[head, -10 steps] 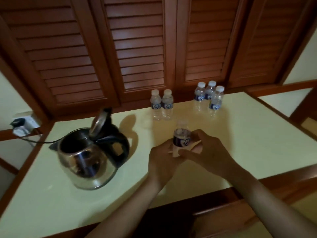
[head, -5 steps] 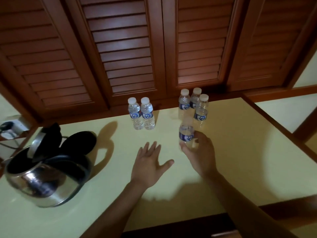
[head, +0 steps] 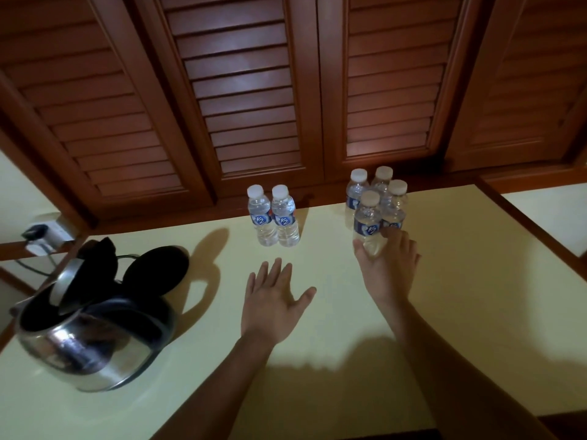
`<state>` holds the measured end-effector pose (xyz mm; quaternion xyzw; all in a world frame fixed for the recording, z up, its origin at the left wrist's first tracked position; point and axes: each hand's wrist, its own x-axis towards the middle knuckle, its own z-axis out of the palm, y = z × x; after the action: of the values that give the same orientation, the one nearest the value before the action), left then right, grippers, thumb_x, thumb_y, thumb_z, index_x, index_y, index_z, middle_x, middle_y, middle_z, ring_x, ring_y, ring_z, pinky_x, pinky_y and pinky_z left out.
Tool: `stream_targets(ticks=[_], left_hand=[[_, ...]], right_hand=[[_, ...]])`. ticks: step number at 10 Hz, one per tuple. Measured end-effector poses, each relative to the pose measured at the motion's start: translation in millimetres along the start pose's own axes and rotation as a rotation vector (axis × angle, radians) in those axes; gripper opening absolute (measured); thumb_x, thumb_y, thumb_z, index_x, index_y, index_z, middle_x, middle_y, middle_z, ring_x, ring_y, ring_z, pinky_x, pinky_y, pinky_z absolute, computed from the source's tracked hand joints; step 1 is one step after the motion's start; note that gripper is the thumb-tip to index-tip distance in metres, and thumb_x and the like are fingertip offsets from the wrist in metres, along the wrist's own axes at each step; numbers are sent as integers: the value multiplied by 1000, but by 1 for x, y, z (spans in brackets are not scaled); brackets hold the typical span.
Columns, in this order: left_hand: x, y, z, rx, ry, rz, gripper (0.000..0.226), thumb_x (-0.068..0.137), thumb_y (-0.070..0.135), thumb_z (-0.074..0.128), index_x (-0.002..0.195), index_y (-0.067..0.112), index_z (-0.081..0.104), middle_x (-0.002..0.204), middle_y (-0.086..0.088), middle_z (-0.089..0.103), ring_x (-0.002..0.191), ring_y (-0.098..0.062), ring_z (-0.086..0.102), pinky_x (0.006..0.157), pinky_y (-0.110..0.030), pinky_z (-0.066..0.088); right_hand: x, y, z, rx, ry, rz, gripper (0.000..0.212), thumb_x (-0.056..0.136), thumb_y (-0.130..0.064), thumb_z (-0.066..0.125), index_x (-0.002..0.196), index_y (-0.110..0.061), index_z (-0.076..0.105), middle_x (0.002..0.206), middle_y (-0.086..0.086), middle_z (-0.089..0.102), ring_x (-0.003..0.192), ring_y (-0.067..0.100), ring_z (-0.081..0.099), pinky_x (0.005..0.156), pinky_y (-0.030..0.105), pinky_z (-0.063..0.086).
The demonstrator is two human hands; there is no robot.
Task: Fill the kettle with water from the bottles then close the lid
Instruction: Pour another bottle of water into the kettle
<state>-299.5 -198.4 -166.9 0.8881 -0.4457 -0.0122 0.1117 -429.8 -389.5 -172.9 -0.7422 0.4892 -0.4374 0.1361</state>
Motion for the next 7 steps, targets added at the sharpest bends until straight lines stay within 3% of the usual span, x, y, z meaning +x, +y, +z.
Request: stream_targets(ticks=[5,7], left_hand=[[1,-2,3,-16,12,6,85,92,80,21,159,28,23,169,6,11,157,-17,-2,127,-40,-2],[2,-15,0,-117,85,-46,78,94,74,38,154,24,39,166,4,26,156,-17,10,126,-36,1]], right_hand=[[12,-1,7,-20,-22,69,40,84,-53,64,105,-20,56,101,-1,63,98,27,51,80,40,34],[11,-3,1,-9,-48,87,36,84,-53,63,102,-22,56,93,-2,64,95,27,51,79,39,34]])
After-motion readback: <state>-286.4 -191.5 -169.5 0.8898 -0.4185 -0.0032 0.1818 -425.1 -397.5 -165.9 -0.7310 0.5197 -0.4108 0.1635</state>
